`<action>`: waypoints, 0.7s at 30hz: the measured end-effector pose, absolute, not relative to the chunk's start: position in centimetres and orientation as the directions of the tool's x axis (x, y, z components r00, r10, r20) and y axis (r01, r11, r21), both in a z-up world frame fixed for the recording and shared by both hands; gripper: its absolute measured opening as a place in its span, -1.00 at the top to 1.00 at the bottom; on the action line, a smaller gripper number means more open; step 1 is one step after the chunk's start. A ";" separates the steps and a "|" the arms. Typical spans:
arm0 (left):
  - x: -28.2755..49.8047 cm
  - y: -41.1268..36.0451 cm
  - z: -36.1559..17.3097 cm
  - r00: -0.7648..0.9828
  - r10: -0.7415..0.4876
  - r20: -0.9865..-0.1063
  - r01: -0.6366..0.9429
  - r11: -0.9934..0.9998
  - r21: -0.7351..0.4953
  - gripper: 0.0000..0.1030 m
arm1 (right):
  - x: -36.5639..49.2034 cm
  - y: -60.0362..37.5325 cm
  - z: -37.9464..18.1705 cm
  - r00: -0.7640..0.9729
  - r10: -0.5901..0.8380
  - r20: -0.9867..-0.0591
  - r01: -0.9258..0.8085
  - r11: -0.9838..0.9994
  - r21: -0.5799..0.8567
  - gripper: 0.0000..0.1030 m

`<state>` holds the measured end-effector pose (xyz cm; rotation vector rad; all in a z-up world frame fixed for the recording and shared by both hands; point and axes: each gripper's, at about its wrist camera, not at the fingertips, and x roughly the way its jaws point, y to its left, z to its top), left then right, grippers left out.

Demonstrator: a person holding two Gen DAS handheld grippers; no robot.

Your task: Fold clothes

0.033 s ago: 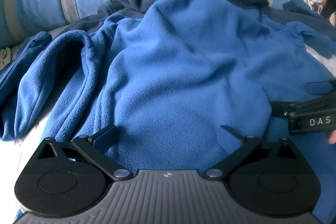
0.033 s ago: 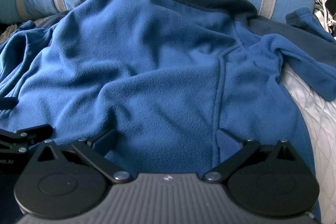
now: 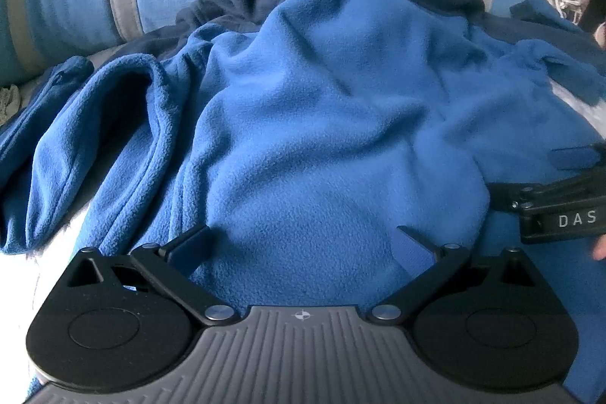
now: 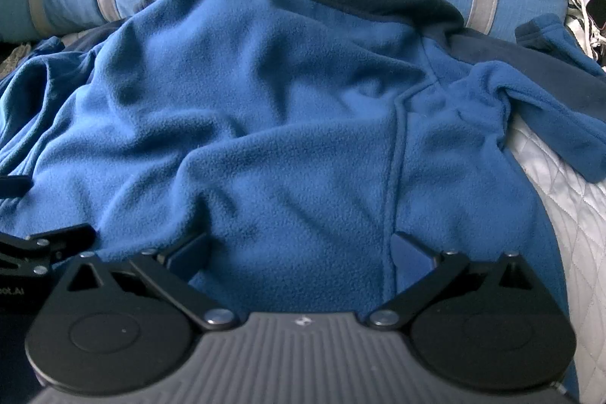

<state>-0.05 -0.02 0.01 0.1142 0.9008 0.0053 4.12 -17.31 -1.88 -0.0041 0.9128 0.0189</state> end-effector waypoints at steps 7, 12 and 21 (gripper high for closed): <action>-0.6 -0.3 0.0 0.627 0.051 -0.777 0.044 0.994 0.100 -1.00 | 4.1 -17.4 -2.0 0.610 0.014 -0.792 -0.018 1.000 0.005 -0.99; 0.2 0.4 0.2 0.613 0.037 -0.790 0.041 0.996 0.079 -1.00 | 3.8 -17.1 -1.7 0.602 0.010 -0.798 -0.011 1.000 0.004 -0.99; 0.1 -0.4 -0.3 0.632 0.054 -0.773 0.063 0.991 0.121 -1.00 | 4.5 -17.3 -1.6 0.586 0.001 -0.810 -0.001 1.000 0.001 -0.99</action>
